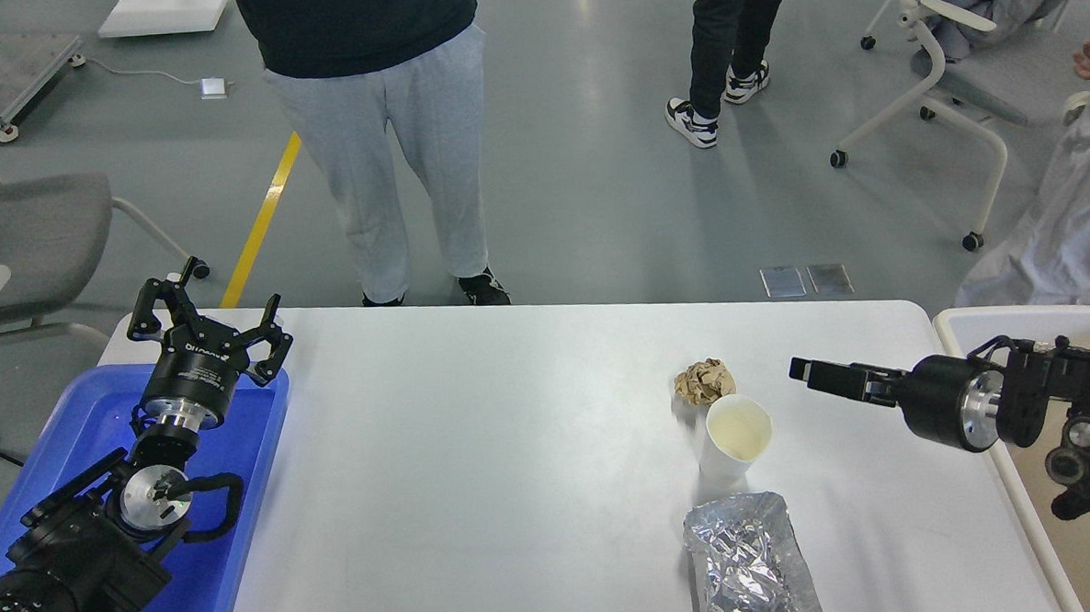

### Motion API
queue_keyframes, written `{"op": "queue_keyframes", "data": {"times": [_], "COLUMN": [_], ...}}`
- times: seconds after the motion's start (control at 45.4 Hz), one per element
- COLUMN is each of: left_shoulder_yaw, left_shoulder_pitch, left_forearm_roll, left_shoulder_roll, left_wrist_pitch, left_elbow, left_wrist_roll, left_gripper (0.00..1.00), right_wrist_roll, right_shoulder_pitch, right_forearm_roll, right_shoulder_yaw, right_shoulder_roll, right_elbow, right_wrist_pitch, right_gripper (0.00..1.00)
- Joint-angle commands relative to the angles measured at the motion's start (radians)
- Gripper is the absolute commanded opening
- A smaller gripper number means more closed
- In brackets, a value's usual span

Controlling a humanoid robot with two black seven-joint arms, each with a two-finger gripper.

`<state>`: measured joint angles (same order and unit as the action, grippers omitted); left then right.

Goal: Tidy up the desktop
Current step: 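Reach the right gripper toward the white paper cup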

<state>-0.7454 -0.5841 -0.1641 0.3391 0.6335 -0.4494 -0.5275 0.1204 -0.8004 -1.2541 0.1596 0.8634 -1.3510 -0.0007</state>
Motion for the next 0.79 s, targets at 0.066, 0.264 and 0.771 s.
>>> {"op": "queue_keyframes", "data": {"times": [0.066, 0.264, 0.771], "left_shoulder_yaw": [0.000, 0.000, 0.000], "left_shoulder_pitch": [0.000, 0.000, 0.000], "left_forearm_roll": [0.000, 0.000, 0.000], "left_shoulder_roll": [0.000, 0.000, 0.000], "left_wrist_pitch": [0.003, 0.005, 0.006], "left_elbow": [0.000, 0.000, 0.000], "left_wrist_roll": [0.001, 0.001, 0.001], "left_gripper": [1.00, 1.00, 1.00], "right_wrist_roll": [0.005, 0.004, 0.005], "right_shoulder_pitch": [-0.072, -0.068, -0.023], "right_forearm_roll": [-0.053, -0.085, -0.090], "right_shoulder_yaw": [-0.167, -0.170, -0.169], "right_shoulder_roll": [-0.101, -0.236, -0.277], "right_elbow": [0.062, 0.211, 0.306], "right_wrist_pitch": [-0.001, -0.038, -0.076], "right_gripper": [0.99, 0.99, 0.99]}}
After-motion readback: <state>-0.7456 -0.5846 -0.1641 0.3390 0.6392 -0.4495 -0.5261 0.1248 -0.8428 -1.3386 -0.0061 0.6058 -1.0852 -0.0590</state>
